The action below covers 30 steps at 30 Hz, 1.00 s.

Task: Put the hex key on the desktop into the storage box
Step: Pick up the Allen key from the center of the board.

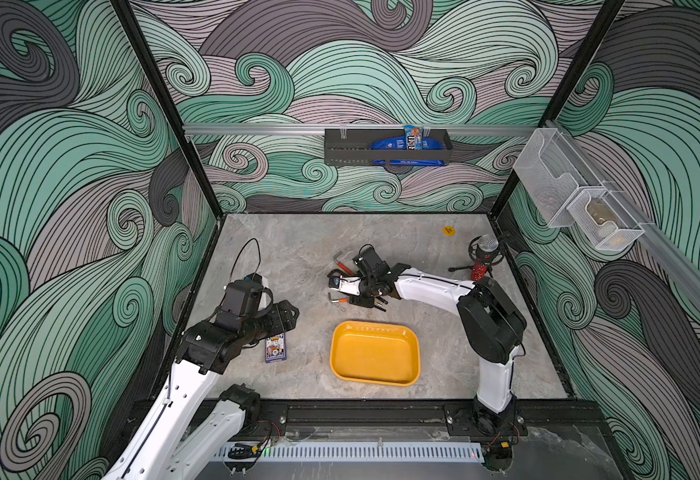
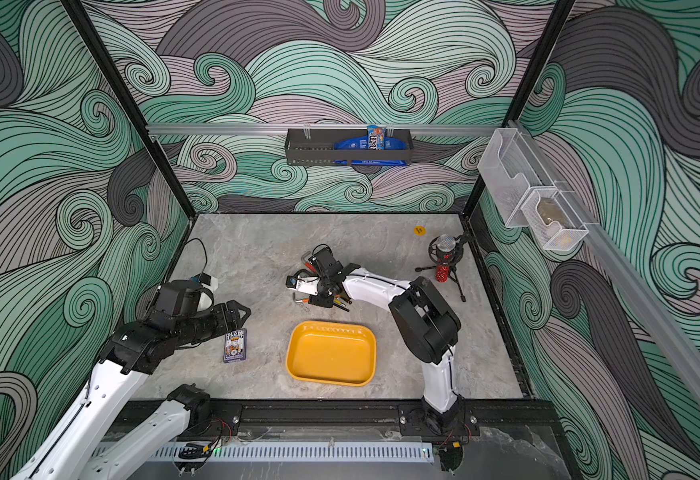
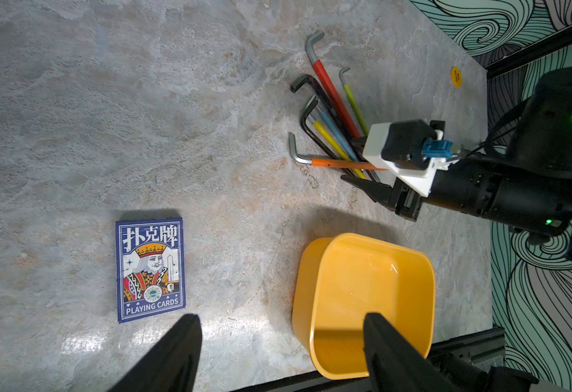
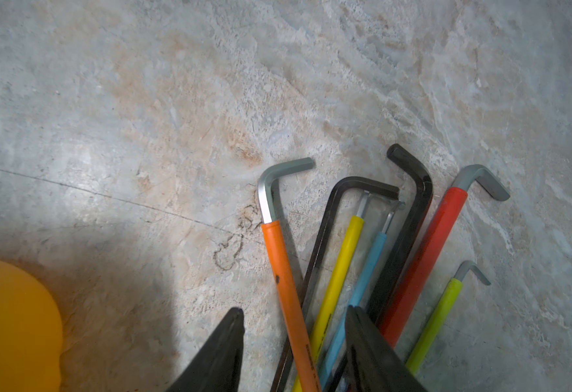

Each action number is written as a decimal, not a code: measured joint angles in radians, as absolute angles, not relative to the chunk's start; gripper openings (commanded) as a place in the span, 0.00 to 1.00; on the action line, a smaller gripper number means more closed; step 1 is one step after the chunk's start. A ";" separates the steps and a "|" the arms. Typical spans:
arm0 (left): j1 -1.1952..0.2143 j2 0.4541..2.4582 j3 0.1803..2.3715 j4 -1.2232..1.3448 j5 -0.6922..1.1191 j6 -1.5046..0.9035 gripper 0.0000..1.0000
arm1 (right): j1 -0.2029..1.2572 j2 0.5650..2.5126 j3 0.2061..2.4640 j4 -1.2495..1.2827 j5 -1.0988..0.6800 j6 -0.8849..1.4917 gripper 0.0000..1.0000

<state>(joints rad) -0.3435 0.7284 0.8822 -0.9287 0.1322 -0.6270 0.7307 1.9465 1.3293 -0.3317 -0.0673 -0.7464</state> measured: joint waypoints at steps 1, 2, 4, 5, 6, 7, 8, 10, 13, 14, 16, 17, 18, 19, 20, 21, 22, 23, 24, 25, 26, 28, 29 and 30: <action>-0.344 0.728 0.883 -0.929 0.132 -0.627 0.78 | 0.733 1.950 1.329 -0.332 -0.060 -0.749 0.46; -0.344 0.724 0.883 -0.928 0.132 -0.627 0.78 | 0.736 1.955 1.329 -0.332 -0.053 -0.754 0.46; -0.344 0.722 0.882 -0.928 0.132 -0.627 0.78 | 0.739 1.964 1.329 -0.328 -0.039 -0.761 0.44; -0.344 0.721 0.882 -0.928 0.132 -0.627 0.78 | 0.741 1.969 1.328 -0.327 -0.032 -0.764 0.44; -0.344 0.720 0.881 -0.928 0.132 -0.627 0.78 | 0.741 1.973 1.328 -0.327 -0.025 -0.769 0.43; -0.344 0.718 0.880 -0.928 0.132 -0.627 0.78 | 0.741 1.976 1.328 -0.326 -0.019 -0.772 0.43; -0.344 0.716 0.879 -0.928 0.132 -0.627 0.78 | 0.741 1.980 1.326 -0.324 -0.009 -0.778 0.43; -0.344 0.715 0.878 -0.928 0.131 -0.627 0.78 | 0.741 1.982 1.317 -0.323 0.006 -0.783 0.43; -0.344 0.710 0.878 -0.928 0.131 -0.627 0.78 | 0.741 1.982 1.302 -0.323 0.028 -0.786 0.41; -0.344 0.709 0.878 -0.928 0.130 -0.627 0.78 | 0.741 1.982 1.298 -0.322 0.036 -0.788 0.41; -0.344 0.707 0.878 -0.927 0.128 -0.627 0.78 | 0.741 1.982 1.290 -0.320 0.052 -0.791 0.39; -0.344 0.702 0.878 -0.927 0.128 -0.627 0.78 | 0.741 1.983 1.287 -0.319 0.058 -0.792 0.39; -0.344 0.703 0.878 -0.927 0.127 -0.627 0.78 | 0.741 1.983 1.287 -0.318 0.063 -0.794 0.38; -0.344 0.703 0.878 -0.927 0.127 -0.627 0.78 | 0.741 1.986 1.286 -0.316 0.069 -0.795 0.37; -0.344 0.703 0.878 -0.927 0.127 -0.626 0.78 | 0.741 1.988 1.286 -0.313 0.073 -0.795 0.36; -0.344 0.703 0.878 -0.928 0.126 -0.624 0.78 | 0.741 1.991 1.287 -0.310 0.078 -0.798 0.35; -0.344 0.703 0.878 -0.927 0.126 -0.623 0.78 | 0.741 1.995 1.286 -0.306 0.081 -0.800 0.34; -0.344 0.703 0.878 -0.927 0.125 -0.621 0.78 | 0.741 1.998 1.286 -0.305 0.084 -0.802 0.33; -0.344 0.703 0.878 -0.928 0.124 -0.620 0.78 | 0.741 2.000 1.286 -0.303 0.087 -0.804 0.33; -0.344 0.703 0.878 -0.927 0.123 -0.619 0.78 | 0.742 2.001 1.286 -0.301 0.091 -0.805 0.32; -0.344 0.703 0.878 -0.928 0.123 -0.619 0.78 | 0.742 2.001 1.286 -0.300 0.093 -0.805 0.32; -0.344 0.703 0.878 -0.928 0.120 -0.616 0.78 | 0.743 2.001 1.286 -0.295 0.097 -0.807 0.31; -0.344 0.703 0.878 -0.928 0.118 -0.614 0.78 | 0.744 2.003 1.286 -0.292 0.099 -0.808 0.30; -0.344 0.703 0.878 -0.928 0.116 -0.613 0.78 | 0.745 2.004 1.286 -0.290 0.102 -0.809 0.28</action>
